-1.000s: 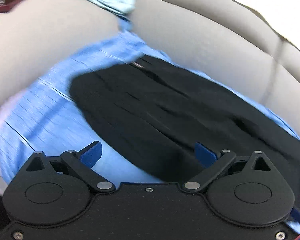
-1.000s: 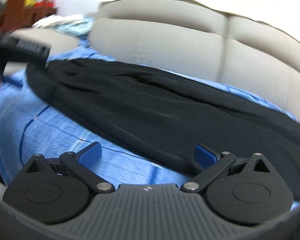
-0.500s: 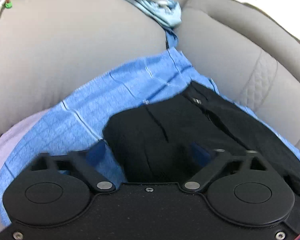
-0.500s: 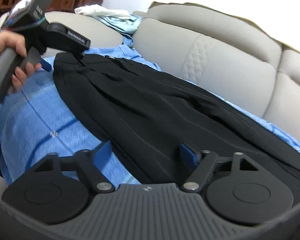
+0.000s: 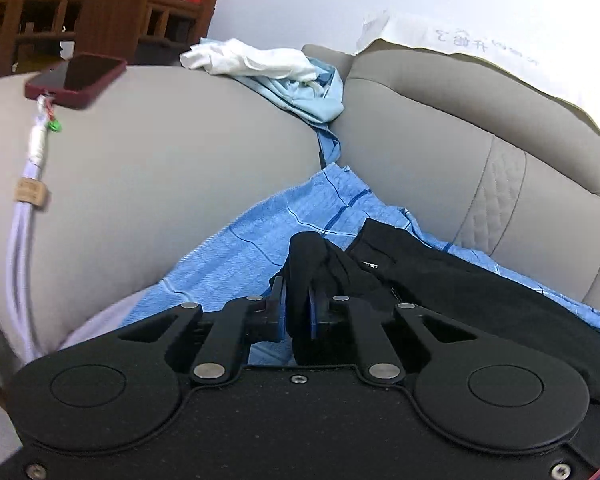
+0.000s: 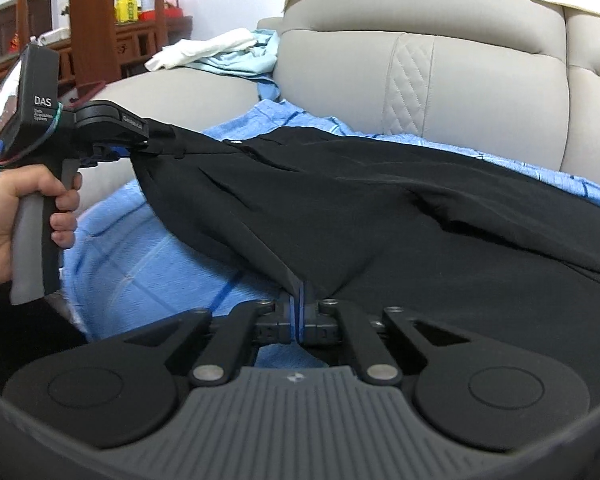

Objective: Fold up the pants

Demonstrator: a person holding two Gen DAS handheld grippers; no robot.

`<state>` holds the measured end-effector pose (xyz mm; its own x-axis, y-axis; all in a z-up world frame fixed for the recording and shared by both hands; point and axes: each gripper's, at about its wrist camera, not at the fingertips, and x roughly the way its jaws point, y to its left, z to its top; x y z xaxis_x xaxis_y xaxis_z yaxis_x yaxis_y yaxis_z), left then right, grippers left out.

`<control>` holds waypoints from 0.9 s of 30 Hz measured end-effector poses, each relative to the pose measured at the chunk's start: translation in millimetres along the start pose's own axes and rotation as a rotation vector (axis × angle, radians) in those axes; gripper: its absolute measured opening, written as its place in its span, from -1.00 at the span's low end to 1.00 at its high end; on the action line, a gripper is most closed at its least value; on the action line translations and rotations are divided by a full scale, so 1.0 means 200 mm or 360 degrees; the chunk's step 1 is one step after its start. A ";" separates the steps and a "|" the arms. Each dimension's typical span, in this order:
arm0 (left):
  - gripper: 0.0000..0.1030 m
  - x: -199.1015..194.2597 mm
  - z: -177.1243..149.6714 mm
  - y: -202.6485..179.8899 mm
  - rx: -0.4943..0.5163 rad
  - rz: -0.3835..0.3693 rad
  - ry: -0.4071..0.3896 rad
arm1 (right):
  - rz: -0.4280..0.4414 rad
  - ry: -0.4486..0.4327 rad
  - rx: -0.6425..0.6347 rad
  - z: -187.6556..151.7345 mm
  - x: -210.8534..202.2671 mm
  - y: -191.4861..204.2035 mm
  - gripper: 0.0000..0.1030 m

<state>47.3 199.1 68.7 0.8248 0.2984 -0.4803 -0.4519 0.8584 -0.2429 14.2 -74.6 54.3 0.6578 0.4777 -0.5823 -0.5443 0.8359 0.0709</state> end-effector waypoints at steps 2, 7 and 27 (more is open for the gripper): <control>-0.80 -0.04 -0.01 0.01 0.0013 0.0019 0.0004 | 0.0037 0.0010 0.0003 -0.01 -0.03 0.02 -0.93; -0.73 0.01 -0.09 0.05 0.0076 0.0097 0.0175 | 0.0094 0.0093 0.0006 -0.07 -0.04 0.05 -0.93; 0.68 0.21 0.35 -0.17 -0.0040 -0.0290 0.0271 | -0.0046 0.0155 0.0515 0.28 0.02 -0.45 0.63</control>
<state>121.1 211.1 116.7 0.8252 0.0632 -0.5613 -0.3111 0.8803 -0.3583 95.9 -132.8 91.1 0.6090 0.4376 -0.6616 -0.3223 0.8986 0.2977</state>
